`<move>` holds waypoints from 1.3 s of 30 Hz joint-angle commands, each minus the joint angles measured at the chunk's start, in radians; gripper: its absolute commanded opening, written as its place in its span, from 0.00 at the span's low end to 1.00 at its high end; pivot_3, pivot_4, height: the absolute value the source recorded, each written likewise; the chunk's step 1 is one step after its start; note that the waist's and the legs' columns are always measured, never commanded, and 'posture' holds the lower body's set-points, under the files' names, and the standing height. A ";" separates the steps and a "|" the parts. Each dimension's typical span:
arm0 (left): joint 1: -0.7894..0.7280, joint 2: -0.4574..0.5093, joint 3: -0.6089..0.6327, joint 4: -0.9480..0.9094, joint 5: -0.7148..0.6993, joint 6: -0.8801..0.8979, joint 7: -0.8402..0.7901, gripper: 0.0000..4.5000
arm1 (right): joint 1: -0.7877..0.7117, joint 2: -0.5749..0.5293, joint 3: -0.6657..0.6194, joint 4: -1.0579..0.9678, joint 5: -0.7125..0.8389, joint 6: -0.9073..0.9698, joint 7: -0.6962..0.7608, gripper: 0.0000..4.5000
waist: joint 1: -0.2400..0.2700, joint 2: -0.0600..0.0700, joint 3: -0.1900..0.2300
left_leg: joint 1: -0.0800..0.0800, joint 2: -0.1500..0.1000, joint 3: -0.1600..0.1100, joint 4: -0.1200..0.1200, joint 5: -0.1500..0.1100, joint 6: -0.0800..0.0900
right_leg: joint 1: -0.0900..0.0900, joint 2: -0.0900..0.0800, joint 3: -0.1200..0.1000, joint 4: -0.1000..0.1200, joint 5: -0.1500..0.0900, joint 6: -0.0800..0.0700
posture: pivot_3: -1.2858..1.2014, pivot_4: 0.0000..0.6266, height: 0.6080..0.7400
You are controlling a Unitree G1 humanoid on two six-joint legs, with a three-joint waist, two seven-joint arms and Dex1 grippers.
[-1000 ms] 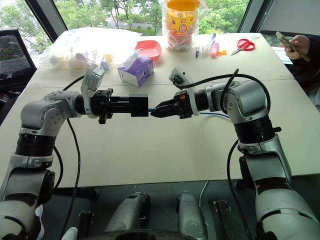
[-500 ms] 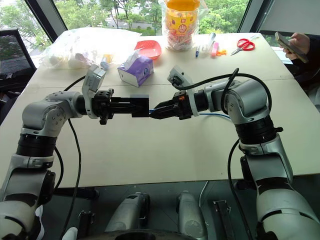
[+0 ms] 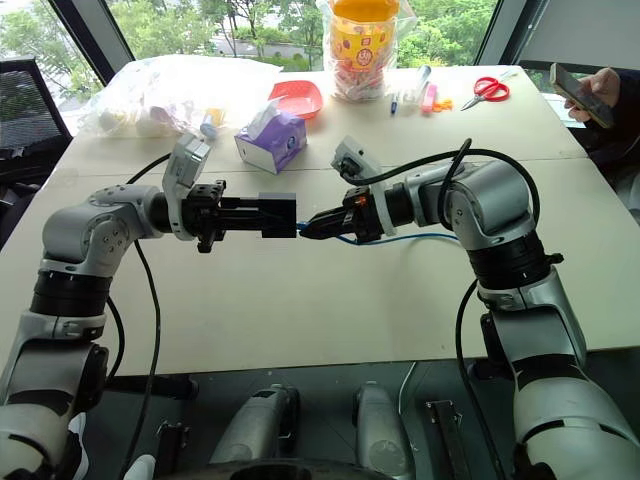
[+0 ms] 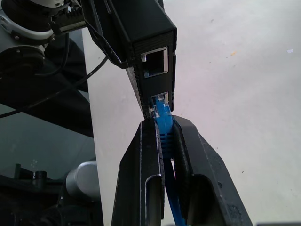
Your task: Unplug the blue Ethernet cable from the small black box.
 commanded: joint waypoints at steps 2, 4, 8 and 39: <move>0.000 0.014 -0.016 -0.037 0.008 -0.018 -0.018 0.11 | -0.039 -0.009 -0.008 -0.031 0.012 -0.016 0.010 0.00 | 0.000 0.000 0.000 | 0.000 0.000 0.000 0.000 0.000 0.000 | 0.000 0.000 0.000 0.000 0.000 0.000 | 0.52 0.24 1.00; -0.003 0.012 -0.013 -0.035 0.009 -0.016 -0.017 0.11 | -0.030 -0.013 -0.001 -0.046 -0.002 -0.056 0.015 0.00 | 0.000 0.000 0.000 | 0.000 0.000 0.000 0.000 0.000 0.000 | 0.000 0.000 0.000 0.000 0.000 0.000 | 0.52 0.24 1.00; -0.004 0.012 -0.012 -0.035 0.010 -0.016 -0.018 0.11 | -0.010 -0.028 0.016 -0.075 -0.010 -0.107 0.037 0.09 | 0.001 0.000 0.000 | 0.000 0.000 0.000 0.000 0.000 0.000 | 0.000 0.000 0.000 0.000 0.000 0.000 | 0.52 0.24 1.00; -0.008 0.017 -0.013 -0.032 -0.001 -0.015 -0.018 0.11 | -0.025 -0.027 0.032 -0.045 -0.018 -0.079 0.026 0.18 | 0.000 0.000 0.000 | 0.000 0.000 0.000 0.000 0.000 0.000 | 0.000 0.000 0.000 0.000 0.000 0.000 | 0.52 0.24 1.00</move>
